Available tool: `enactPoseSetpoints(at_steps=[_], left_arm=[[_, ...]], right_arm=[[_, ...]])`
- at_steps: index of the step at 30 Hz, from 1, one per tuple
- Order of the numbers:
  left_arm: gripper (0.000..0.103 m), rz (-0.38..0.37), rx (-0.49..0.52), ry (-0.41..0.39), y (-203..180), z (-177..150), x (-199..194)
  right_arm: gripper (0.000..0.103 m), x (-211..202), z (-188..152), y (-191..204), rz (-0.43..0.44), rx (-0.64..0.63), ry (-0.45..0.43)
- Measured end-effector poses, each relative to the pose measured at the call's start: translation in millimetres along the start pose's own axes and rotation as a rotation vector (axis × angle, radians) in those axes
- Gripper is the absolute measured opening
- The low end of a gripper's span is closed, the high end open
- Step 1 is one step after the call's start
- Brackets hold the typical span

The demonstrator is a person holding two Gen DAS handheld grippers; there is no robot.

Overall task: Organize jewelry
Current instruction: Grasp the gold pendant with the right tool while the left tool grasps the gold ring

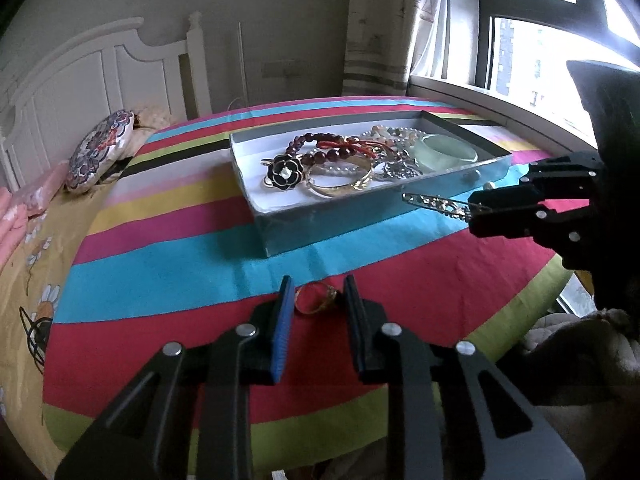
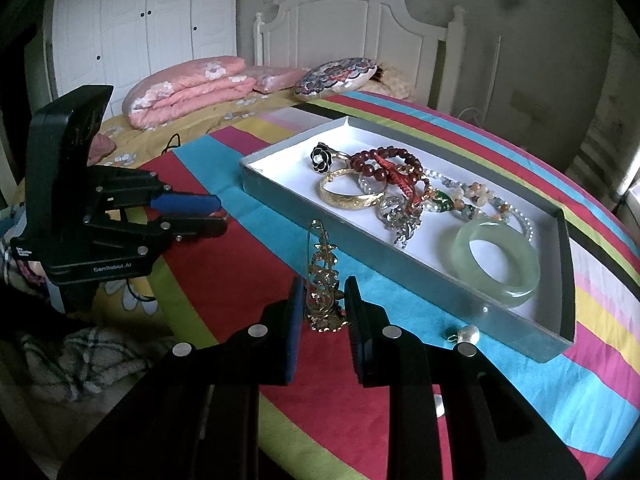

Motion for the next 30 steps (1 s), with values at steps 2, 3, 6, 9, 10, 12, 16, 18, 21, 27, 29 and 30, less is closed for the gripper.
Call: enactPoseSetpoints(at_steps=[2, 3, 6, 9, 10, 12, 16, 18, 21, 27, 29, 30], left_arm=[[0.024, -0.001, 0.004, 0.001, -2, 0, -1], [0.024, 0.0, 0.006, 0.0, -3, 0, -1], [0.024, -0.001, 0.014, -0.006, -5, 1, -4], [0.024, 0.0, 0.019, -0.011, -7, 2, -7], [0.024, 0.001, 0.019, -0.013, -7, 2, -7], [0.024, 0.002, 0.019, -0.014, -6, 2, -8], [0.024, 0.003, 0.02, -0.016, -7, 4, -9], [0.024, 0.004, 0.02, -0.02, -7, 6, -10], [0.024, 0.005, 0.021, -0.026, -6, 9, -11], [0.024, 0.004, 0.024, -0.037, -7, 14, -13], [0.024, 0.003, 0.027, -0.043, -7, 17, -13], [0.024, 0.003, 0.03, -0.047, -7, 19, -14]], right_arm=[[0.022, -1, 0, 1, 0.0, 0.0, -0.004], [0.022, -1, 0, 2, 0.001, 0.0, -0.006], [0.022, -3, 0, 1, 0.001, 0.002, -0.01], [0.022, -4, -1, 0, 0.0, 0.004, -0.015], [0.022, -5, -1, 0, 0.0, 0.005, -0.016], [0.022, -6, 0, 0, -0.001, 0.006, -0.018], [0.022, -7, 0, -1, -0.005, 0.01, -0.026], [0.022, -9, 0, -2, -0.008, 0.015, -0.033], [0.022, -12, 1, -4, -0.013, 0.023, -0.046], [0.022, -16, 3, -10, -0.025, 0.045, -0.068], [0.022, -19, 4, -13, -0.032, 0.055, -0.081], [0.022, -20, 5, -15, -0.033, 0.062, -0.086]])
Point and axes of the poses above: each gripper's, at about its wrist camera, not at the fingertips, and x roughly the way its jaws point, y to its left, z to its top, the point moved 1 cm from there along x, roughly the way its jaws point, and after that the axes turned 3 degrees about x, right-handed, at the moved point
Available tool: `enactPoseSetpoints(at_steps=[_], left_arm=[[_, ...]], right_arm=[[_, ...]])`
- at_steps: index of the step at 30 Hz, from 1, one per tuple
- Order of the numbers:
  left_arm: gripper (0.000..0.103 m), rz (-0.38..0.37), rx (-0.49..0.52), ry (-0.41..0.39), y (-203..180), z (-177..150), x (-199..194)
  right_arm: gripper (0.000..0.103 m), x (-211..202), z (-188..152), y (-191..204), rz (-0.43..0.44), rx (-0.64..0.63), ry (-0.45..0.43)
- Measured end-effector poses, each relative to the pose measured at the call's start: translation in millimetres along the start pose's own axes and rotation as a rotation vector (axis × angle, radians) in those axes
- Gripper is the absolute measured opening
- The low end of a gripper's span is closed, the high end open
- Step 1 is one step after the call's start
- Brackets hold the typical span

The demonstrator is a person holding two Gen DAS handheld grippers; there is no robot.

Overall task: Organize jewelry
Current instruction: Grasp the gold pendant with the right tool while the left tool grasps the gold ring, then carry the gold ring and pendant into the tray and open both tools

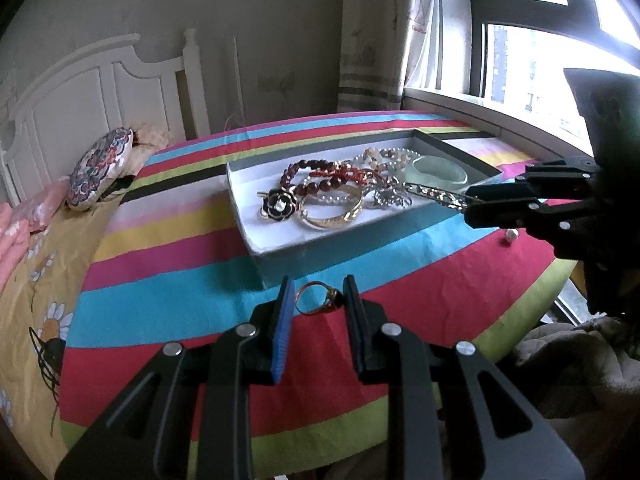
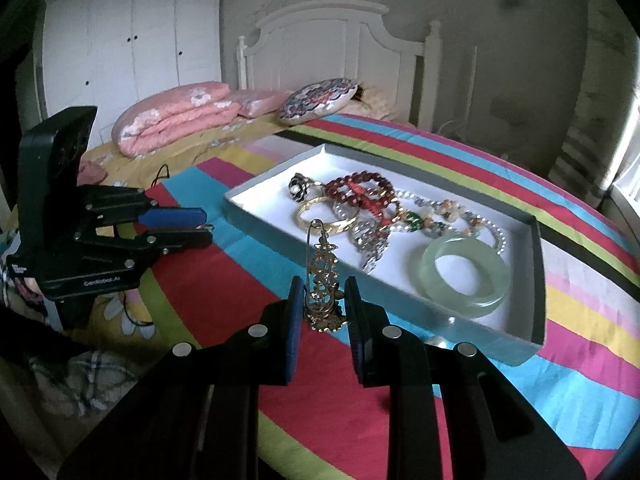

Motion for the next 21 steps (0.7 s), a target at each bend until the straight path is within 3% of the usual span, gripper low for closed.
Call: enactPoseSetpoints(at_steps=[10, 21], left_arm=[[0.024, -0.039, 0.015, -0.041, 3, 40, 10], [0.024, -0.07, 0.031, -0.012, -5, 75, 48]], right_arm=[[0.022, 5, 17, -34, -0.06, 0.08, -0.014], [0.022, 32, 42, -66, -0.121, 0.144, 0.028]])
Point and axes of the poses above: each gripper's, at about its wrist camera, not at the fingertips, and x roughly the way its jaws point, y to its left, z to its top, the point moved 1 cm from there along x, roughly the way its jaws point, and after that the axes turned 3 degrees about x, right-handed, at the moved point
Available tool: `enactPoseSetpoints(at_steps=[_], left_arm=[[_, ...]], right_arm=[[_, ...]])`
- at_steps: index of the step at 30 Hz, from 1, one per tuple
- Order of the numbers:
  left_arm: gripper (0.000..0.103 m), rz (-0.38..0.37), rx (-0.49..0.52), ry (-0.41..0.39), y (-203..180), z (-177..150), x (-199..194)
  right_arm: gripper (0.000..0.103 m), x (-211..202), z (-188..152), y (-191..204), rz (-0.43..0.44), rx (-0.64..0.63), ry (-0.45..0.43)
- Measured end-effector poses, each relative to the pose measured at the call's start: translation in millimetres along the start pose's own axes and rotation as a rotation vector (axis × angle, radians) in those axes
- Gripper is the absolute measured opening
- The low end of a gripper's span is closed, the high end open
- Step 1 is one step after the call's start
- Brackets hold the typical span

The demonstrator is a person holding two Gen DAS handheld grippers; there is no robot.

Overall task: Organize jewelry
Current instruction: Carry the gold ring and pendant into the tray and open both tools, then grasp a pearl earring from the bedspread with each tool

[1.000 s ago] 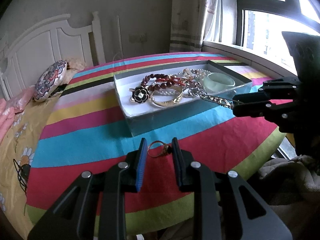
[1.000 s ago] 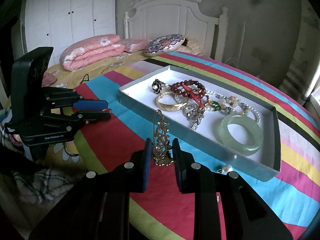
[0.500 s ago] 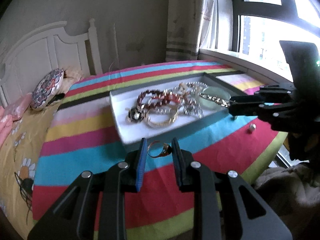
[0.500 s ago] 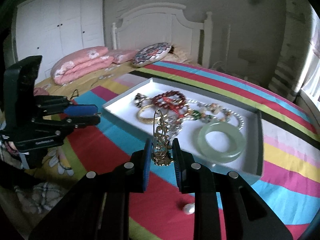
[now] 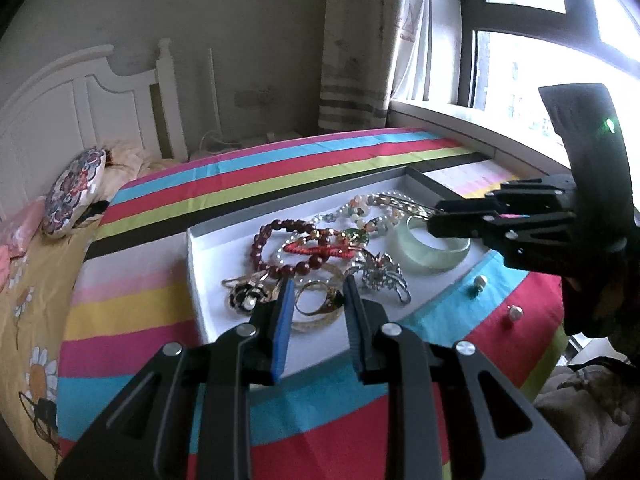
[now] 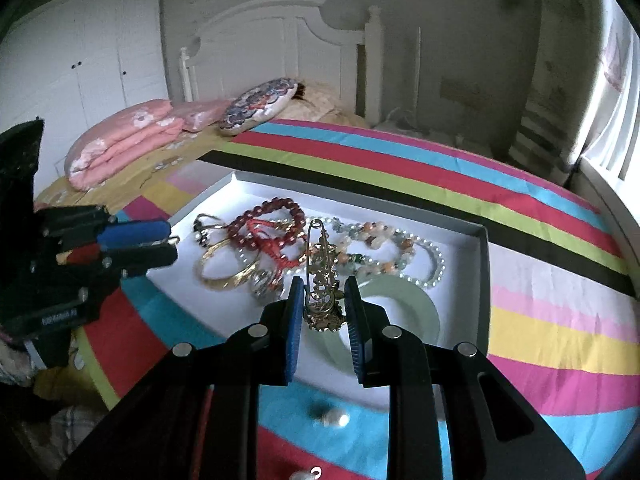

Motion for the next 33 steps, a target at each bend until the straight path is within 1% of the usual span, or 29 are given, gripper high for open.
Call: enactPoseSetpoints(at_steps=[5, 8, 11, 13, 14, 15, 16, 17, 18, 21, 24, 25, 27, 28, 29, 33], left_arm=[[0.024, 0.001, 0.017, 0.028, -4, 5, 20], [0.024, 0.013, 0.02, 0.052, -4, 5, 32], [0.024, 0.022, 0.003, 0.077, 1, 3, 41], [0.025, 0.017, -0.018, 0.082, 6, 2, 43], [0.025, 0.028, -0.027, 0.079, 9, 2, 43], [0.033, 0.038, -0.033, 0.08, 12, 2, 43], [0.04, 0.054, -0.041, 0.085, 15, 2, 43], [0.053, 0.065, -0.049, 0.079, 17, 3, 42], [0.057, 0.074, -0.056, 0.068, 19, 3, 39], [0.069, 0.087, -0.079, 0.049, 25, 3, 31], [0.089, 0.107, -0.12, 0.021, 32, 1, 18], [0.091, 0.114, -0.138, 0.007, 34, 0, 13], [0.097, 0.128, -0.166, -0.017, 36, -2, 4], [0.099, 0.139, -0.173, -0.025, 35, -4, 0], [0.1, 0.151, -0.177, -0.03, 35, -6, -2], [0.1, 0.183, -0.177, -0.036, 32, -15, -6]], right_arm=[[0.022, 20, 5, -1, -0.009, 0.027, 0.042], [0.022, 26, 6, 4, -0.018, 0.016, 0.053], [0.023, 31, 6, 4, -0.032, 0.012, 0.069], [0.023, 35, 5, 5, -0.023, 0.015, 0.08], [0.023, 36, 5, 5, -0.018, 0.018, 0.078], [0.023, 37, 6, 5, -0.014, 0.021, 0.082], [0.03, 36, 6, 5, -0.01, 0.023, 0.083], [0.039, 34, 6, 4, -0.006, 0.031, 0.081], [0.041, 31, 7, 2, -0.007, 0.04, 0.072], [0.042, 17, 9, -6, -0.002, 0.066, 0.042], [0.043, -3, 12, -17, 0.009, 0.1, -0.006], [0.043, -9, 12, -20, 0.009, 0.108, -0.02], [0.048, -20, 11, -26, 0.005, 0.121, -0.044], [0.052, -28, 9, -30, 0.005, 0.136, -0.06], [0.053, -33, 7, -33, 0.007, 0.144, -0.067], [0.054, -51, -12, -37, -0.003, 0.147, -0.078]])
Point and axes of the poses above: each gripper's, at about its wrist camera, not at the fingertips, and x roughly the way its jaws point, y to its left, z to its top, the point moved 1 cm from there along x, roughly the way its jaws point, and after that the axes turned 3 degrees about x, right-handed, at the moved point
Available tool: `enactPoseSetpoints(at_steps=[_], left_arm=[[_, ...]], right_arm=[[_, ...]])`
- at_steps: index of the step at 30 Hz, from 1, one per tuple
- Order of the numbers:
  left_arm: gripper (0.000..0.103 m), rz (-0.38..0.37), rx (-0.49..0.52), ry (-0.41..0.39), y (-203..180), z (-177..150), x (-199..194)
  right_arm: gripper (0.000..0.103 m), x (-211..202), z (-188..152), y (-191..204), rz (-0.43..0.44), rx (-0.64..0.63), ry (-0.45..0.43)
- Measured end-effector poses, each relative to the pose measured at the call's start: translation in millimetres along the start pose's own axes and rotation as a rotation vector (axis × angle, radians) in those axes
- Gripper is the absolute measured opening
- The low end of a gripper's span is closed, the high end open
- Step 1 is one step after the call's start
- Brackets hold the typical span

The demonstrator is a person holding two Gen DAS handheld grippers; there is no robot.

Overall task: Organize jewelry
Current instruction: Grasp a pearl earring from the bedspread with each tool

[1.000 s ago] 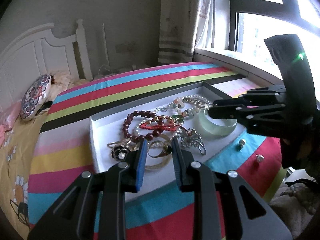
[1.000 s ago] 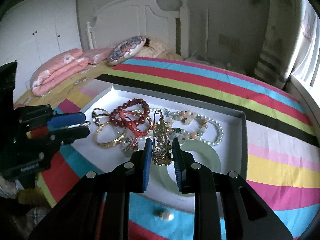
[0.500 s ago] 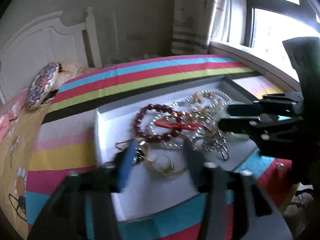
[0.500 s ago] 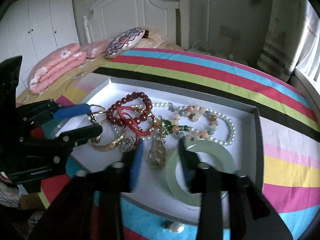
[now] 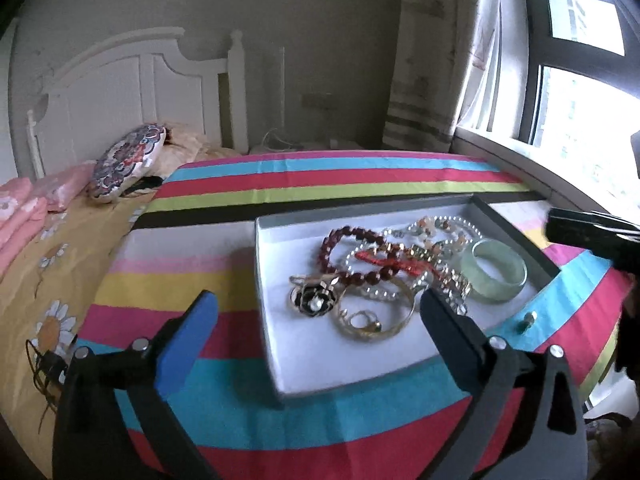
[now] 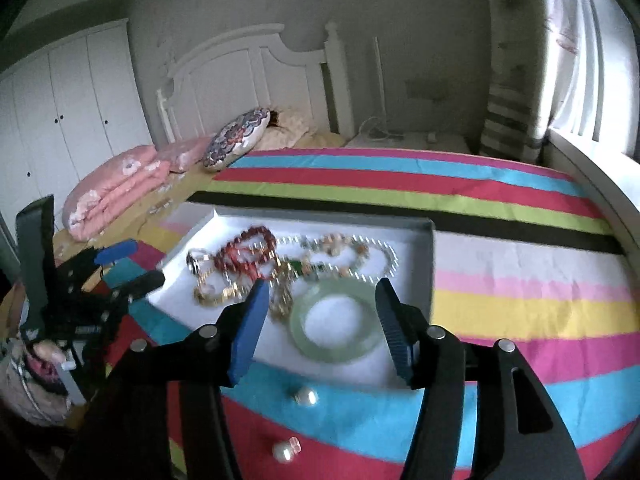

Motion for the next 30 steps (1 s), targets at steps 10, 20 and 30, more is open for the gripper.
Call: enactPoseSetpoints(at_steps=[10, 20, 30], left_arm=[[0.1, 0.032, 0.066, 0.014, -12, -5, 3], [0.1, 0.019, 0.061, 0.033, -11, -6, 7], [0.1, 0.02, 0.064, 0.013, -9, -6, 3]], right_arm=[[0.054, -20, -73, 16, 0.02, -0.117, 0.056], [0.037, -9, -91, 31, 0.037, -0.18, 0.109], [0.017, -5, -97, 33, 0.008, -0.223, 0.108]])
Point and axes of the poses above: each gripper's, at about its wrist camera, not at the fingertips, and x roughly the way its jaws point, y to its left, z to its top, the point moved 1 cm from there along x, roughly the way its jaws point, and after that the axes turned 3 degrees about x, right-handed, at the moved point
